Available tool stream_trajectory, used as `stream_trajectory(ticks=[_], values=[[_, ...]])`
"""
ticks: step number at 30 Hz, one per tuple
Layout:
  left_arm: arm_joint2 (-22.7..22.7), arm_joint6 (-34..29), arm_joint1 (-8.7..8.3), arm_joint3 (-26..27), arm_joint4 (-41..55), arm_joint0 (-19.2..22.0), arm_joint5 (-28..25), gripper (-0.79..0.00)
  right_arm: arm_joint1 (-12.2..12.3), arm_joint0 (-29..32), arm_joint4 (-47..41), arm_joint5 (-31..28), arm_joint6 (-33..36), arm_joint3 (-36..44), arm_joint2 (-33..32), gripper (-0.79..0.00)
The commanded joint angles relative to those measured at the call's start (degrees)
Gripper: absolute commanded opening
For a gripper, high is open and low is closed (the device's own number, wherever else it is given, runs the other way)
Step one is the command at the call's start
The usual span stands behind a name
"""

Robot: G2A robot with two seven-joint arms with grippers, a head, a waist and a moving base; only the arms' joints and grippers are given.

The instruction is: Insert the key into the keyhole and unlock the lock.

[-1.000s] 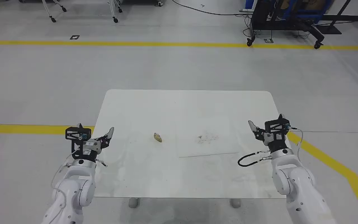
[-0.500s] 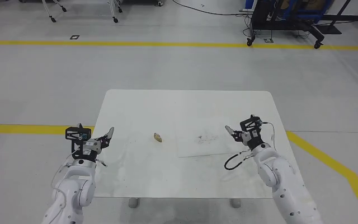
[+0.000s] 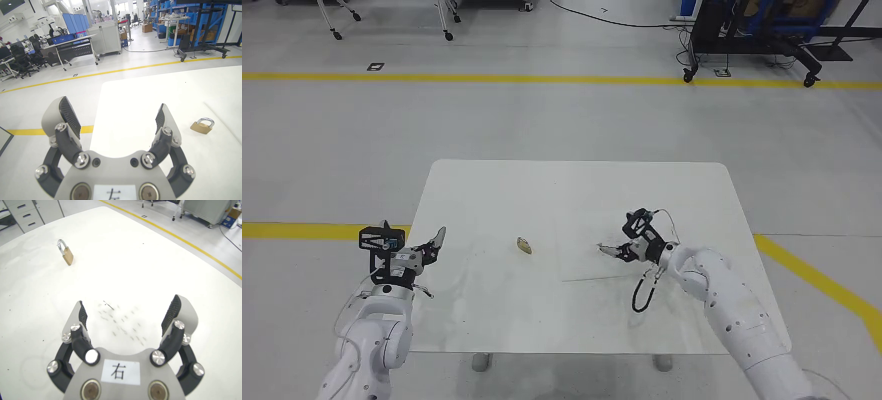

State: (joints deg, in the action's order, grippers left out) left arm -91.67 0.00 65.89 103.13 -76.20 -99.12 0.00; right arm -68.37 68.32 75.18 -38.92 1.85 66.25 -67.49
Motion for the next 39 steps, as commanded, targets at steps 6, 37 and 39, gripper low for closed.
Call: stream_trajectory(ticks=[6, 37, 39], values=[[0.0, 0.0, 0.0, 0.0, 0.0, 0.0, 0.0, 0.0, -0.59, -7.13, 8.68, -10.15, -7.66, -8.51, 6.3, -0.292], [0.0, 0.0, 0.0, 0.0, 0.0, 0.0, 0.0, 0.0, -0.34, -15.59, 22.16, -10.1, -23.33, -17.62, 13.04, -0.785], [0.0, 0.0, 0.0, 0.0, 0.0, 0.0, 0.0, 0.0, -0.34, -15.59, 22.16, -10.1, -23.33, -17.62, 13.04, -0.785]])
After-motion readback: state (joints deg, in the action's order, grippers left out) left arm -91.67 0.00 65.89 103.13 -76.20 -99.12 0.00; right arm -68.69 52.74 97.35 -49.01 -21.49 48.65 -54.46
